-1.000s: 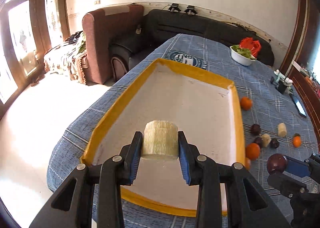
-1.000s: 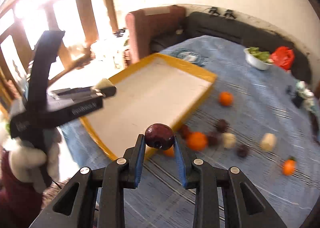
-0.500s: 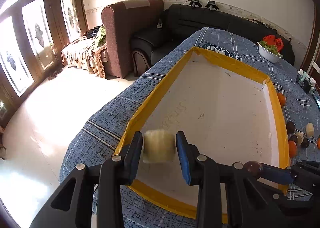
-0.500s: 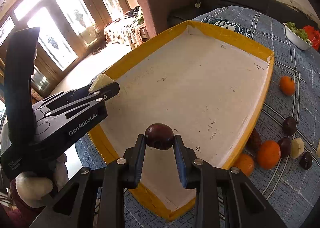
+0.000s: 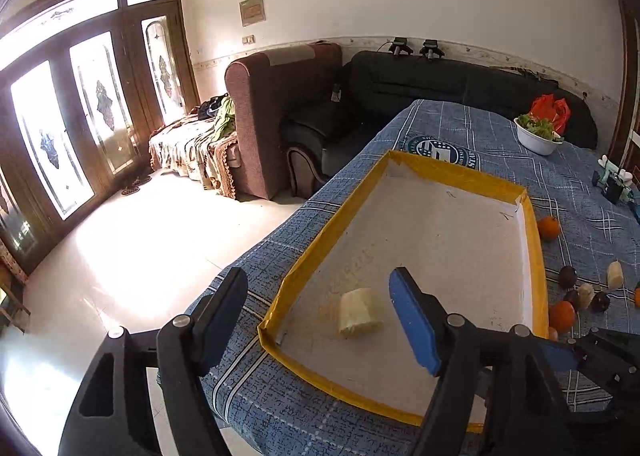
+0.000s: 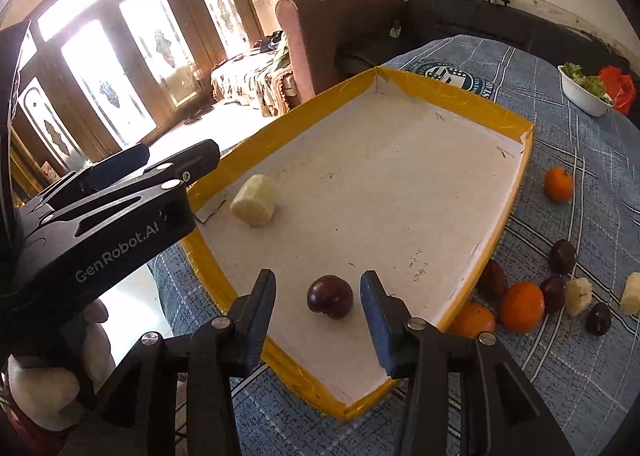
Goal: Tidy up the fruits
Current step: 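Carry the plum and white chunk over the tray and open both tools, then grasp a tangerine with the right tool while the left tool grasps a white cube, then carry the tangerine and white cube into the tray and open both tools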
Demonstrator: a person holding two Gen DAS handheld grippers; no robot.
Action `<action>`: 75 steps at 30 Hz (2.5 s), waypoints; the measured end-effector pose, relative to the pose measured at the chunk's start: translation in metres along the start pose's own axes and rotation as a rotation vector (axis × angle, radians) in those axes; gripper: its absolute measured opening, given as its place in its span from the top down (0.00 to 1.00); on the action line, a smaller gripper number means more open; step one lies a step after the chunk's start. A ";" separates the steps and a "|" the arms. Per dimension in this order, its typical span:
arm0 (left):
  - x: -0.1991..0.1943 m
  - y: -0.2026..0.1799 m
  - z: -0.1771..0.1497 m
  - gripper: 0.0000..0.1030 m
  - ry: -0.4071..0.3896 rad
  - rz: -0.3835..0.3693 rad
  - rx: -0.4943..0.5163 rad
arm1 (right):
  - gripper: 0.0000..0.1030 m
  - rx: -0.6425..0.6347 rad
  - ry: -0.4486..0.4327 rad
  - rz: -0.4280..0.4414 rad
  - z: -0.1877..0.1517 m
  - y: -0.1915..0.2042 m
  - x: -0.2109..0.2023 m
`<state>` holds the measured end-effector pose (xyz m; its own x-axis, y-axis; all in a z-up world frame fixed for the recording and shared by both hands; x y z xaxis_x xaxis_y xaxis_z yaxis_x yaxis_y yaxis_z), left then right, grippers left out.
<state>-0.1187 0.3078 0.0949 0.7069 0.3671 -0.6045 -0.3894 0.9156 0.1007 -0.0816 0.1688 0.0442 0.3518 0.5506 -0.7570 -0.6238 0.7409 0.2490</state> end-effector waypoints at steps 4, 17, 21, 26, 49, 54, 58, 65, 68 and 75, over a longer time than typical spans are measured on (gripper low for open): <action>-0.009 -0.013 0.003 0.28 -0.016 -0.015 0.025 | 0.52 0.027 -0.044 -0.015 -0.004 -0.017 -0.020; -0.004 -0.124 -0.003 0.26 0.080 -0.356 0.143 | 0.50 0.364 -0.199 -0.304 -0.068 -0.206 -0.144; 0.002 -0.180 -0.008 0.26 0.142 -0.472 0.211 | 0.50 0.475 -0.211 -0.365 -0.092 -0.261 -0.164; 0.012 -0.243 -0.007 0.27 0.234 -0.607 0.235 | 0.50 0.583 -0.224 -0.379 -0.104 -0.309 -0.167; 0.058 -0.409 -0.029 0.36 0.316 -0.682 0.424 | 0.59 0.555 -0.163 -0.372 -0.110 -0.329 -0.125; 0.056 -0.412 -0.035 0.67 0.350 -0.755 0.411 | 0.60 0.540 -0.159 -0.386 -0.109 -0.326 -0.124; 0.055 -0.402 -0.034 0.67 0.337 -0.733 0.390 | 0.61 0.538 -0.180 -0.378 -0.108 -0.322 -0.128; 0.024 -0.345 -0.009 0.67 0.248 -0.710 0.310 | 0.60 0.527 -0.201 -0.364 -0.106 -0.302 -0.140; 0.006 -0.300 0.003 0.66 0.183 -0.673 0.277 | 0.60 0.495 -0.204 -0.339 -0.095 -0.280 -0.140; 0.002 -0.174 0.014 0.66 0.079 -0.454 0.158 | 0.60 0.313 -0.202 -0.207 -0.046 -0.191 -0.122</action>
<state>-0.0414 0.1518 0.0875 0.7352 -0.0827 -0.6728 0.0464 0.9963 -0.0718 -0.0373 -0.0570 0.0613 0.5966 0.4190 -0.6845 -0.2943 0.9077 0.2991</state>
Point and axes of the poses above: each gripper's, at about its wrist camera, not at the fingertips, and x roughly the way its jaws point, y to its left, z to its top, the point moved 3 cm from there along x, roughly the way its jaws point
